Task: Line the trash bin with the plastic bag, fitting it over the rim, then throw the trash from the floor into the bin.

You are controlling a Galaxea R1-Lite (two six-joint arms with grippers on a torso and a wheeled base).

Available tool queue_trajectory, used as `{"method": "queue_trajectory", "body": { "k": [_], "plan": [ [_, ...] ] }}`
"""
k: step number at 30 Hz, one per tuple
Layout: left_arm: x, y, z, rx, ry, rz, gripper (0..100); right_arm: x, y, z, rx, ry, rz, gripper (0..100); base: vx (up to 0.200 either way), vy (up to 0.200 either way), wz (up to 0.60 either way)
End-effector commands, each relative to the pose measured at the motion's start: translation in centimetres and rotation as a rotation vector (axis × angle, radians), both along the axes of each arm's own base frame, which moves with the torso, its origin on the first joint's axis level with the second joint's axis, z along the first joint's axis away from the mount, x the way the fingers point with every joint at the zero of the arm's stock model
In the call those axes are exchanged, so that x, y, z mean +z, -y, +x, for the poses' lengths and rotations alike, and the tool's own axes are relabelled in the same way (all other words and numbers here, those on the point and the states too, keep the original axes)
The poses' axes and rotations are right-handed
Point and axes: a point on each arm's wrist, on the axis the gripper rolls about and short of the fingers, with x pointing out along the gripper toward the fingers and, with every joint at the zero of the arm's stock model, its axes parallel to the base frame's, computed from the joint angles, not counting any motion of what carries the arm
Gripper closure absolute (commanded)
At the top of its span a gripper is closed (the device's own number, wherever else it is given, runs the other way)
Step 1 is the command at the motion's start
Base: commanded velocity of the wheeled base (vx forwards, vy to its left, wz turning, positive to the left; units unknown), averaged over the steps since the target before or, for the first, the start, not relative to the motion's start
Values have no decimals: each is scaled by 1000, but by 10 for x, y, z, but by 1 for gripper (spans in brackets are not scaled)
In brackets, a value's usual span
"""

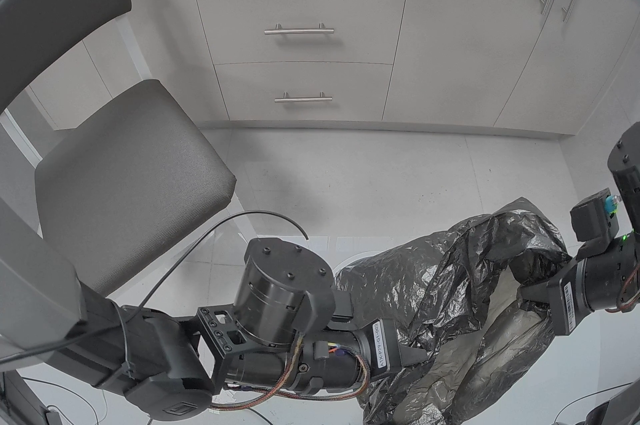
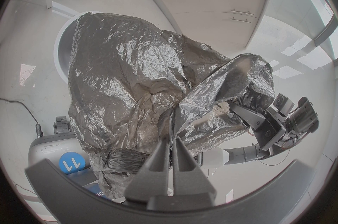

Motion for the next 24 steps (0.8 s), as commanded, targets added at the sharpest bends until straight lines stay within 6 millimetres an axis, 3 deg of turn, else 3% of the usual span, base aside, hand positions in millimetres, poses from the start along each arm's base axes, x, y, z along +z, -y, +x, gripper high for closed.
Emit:
{"method": "queue_trajectory", "body": {
  "k": [1, 15, 24],
  "plan": [
    [-9, 0, 3, 7, -17, 23, 100, -4, -4, 3, 1, -18, -24, 100, 0, 0, 0],
    [-11, 12, -8, -36, -6, -2, 100, 3, 23, -16, -16, -35, -43, 100, 0, 0, 0],
    [-20, 10, -1, -13, -3, 13, 100, -16, 7, 0, -8, -87, -66, 100, 0, 0, 0]
  ]
}}
